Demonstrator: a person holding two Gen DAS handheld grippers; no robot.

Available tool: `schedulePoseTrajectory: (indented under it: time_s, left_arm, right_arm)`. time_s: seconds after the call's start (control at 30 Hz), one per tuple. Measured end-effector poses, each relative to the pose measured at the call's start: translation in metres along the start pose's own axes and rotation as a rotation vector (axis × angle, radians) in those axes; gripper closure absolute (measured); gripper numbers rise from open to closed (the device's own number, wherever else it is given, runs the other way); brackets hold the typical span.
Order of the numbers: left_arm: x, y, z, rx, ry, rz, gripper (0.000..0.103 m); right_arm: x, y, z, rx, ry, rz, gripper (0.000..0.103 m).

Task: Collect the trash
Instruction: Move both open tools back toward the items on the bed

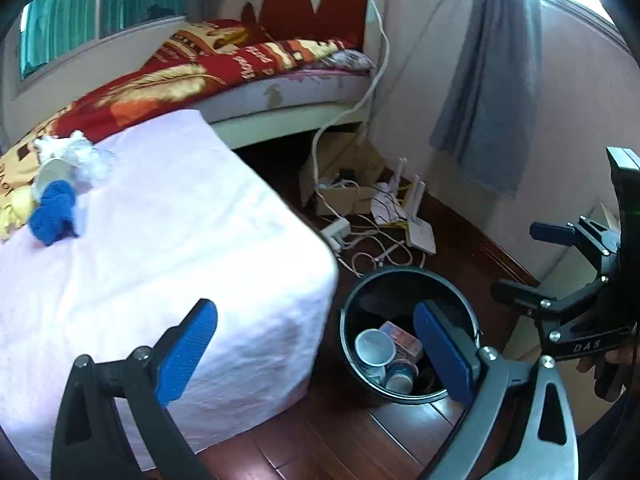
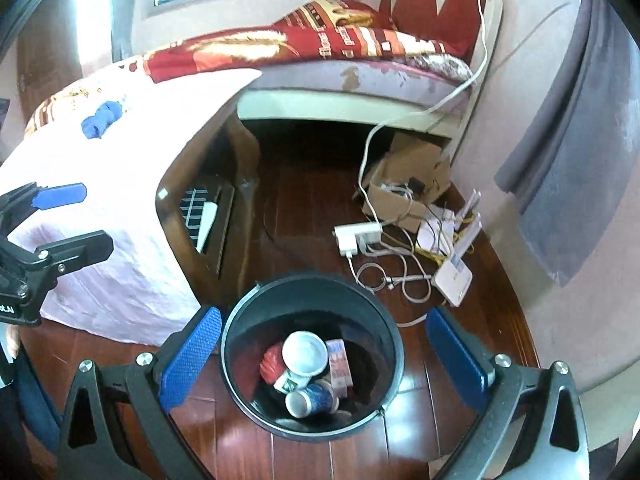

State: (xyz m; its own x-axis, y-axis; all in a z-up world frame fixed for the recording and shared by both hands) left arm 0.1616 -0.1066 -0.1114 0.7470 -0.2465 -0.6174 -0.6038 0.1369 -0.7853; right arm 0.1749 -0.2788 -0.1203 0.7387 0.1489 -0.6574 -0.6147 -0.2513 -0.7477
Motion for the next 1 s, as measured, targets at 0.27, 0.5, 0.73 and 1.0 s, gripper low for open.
schedulePoseTrajectory:
  time_s: [0.27, 0.5, 0.73, 1.0]
  left_arm:
    - [-0.021, -0.009, 0.041, -0.041, -0.062, -0.047, 0.004]
    - [-0.04, -0.006, 0.079, -0.082, -0.118, -0.076, 0.004]
    - [-0.057, 0.001, 0.127, -0.148, -0.178, -0.095, 0.004]
    - [-0.082, 0.014, 0.212, -0.242, -0.295, -0.109, 0.004]
  right_arm:
    - [-0.002, -0.03, 0.034, -0.028, -0.048, -0.057, 0.0]
    - [0.0, -0.053, 0.074, -0.076, -0.107, -0.095, 0.0]
    - [0.004, -0.079, 0.118, -0.112, -0.171, -0.144, 0.0]
    - [0.019, -0.116, 0.179, -0.104, -0.27, -0.153, 0.0]
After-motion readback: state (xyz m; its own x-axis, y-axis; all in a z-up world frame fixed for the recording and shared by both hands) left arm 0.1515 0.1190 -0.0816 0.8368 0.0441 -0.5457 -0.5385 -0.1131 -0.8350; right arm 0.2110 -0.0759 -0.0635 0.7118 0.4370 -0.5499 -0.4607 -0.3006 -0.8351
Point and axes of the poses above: each gripper's, at about its wrist camera, not at the fingertips, and x roughly the way its jaws point, z to its left, y to its underside, the point moved 8 cm from there along x, roughly the way its jaws point, and after that the axes turned 4 degrees about -z, right-handed, at the moved point
